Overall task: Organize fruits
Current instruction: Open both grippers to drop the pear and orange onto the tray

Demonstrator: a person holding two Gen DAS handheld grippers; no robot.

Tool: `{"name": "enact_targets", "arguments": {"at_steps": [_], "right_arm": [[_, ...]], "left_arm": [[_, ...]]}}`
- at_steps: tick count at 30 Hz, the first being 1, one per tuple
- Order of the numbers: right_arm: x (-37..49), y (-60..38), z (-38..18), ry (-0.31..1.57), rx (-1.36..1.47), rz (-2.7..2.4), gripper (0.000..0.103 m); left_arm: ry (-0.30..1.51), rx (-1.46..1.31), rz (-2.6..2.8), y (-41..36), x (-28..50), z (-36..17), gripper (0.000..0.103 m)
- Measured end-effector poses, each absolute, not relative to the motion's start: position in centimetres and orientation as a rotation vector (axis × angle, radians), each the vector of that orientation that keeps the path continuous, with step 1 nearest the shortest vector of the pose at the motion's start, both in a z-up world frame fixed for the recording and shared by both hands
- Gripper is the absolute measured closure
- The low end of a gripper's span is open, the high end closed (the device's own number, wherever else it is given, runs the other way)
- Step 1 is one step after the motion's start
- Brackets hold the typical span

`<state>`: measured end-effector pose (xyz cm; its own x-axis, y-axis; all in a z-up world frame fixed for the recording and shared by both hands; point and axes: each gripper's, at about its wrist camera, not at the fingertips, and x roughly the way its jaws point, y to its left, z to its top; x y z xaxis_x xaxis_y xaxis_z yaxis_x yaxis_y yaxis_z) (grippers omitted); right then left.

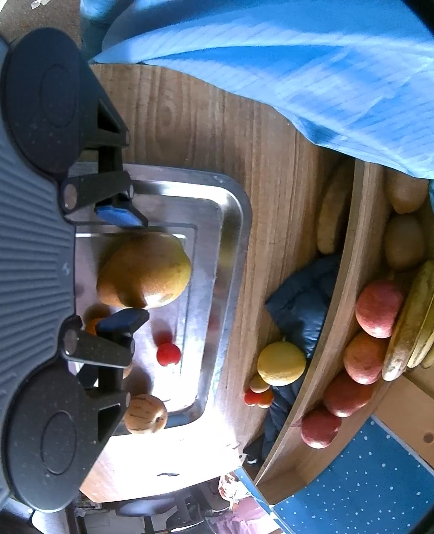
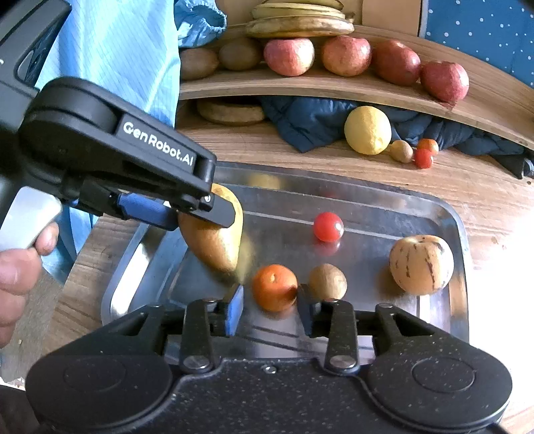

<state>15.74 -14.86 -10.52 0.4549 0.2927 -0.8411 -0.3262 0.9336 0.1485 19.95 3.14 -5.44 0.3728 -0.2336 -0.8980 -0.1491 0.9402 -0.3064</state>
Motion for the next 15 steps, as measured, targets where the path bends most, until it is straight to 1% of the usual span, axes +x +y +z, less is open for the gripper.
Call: {"name": "enact_targets", "arguments": {"at_steps": [4,7,9,11,15], "right_arm": [[14.9,-14.8,-10.1,1.019,-0.031,0.374,0.055],[14.3,-14.8,-9.7,1.009,-0.025,0.368,0.048],[13.7,-15.0,-9.3,1.0,-0.02,0.366,0.042],[13.3,-15.2,-9.0,0.994,-0.014,0.365,0.039],[12.1,-15.6,-8.4,0.984,0.007,0.36,0.03]], "left_arm": [[1.203,-0.352,-0.05,3.1,19.0,-5.2,0.042],[1.202,-0.344,-0.048,3.2,18.2,-4.9,0.038],[1.199,-0.337,-0.048,3.4,17.5,-4.5,0.033],[1.203,-0.325,-0.054,3.5,16.9,-4.1,0.021],[1.205,-0.295,-0.061,3.8,15.4,-3.3,0.014]]}}
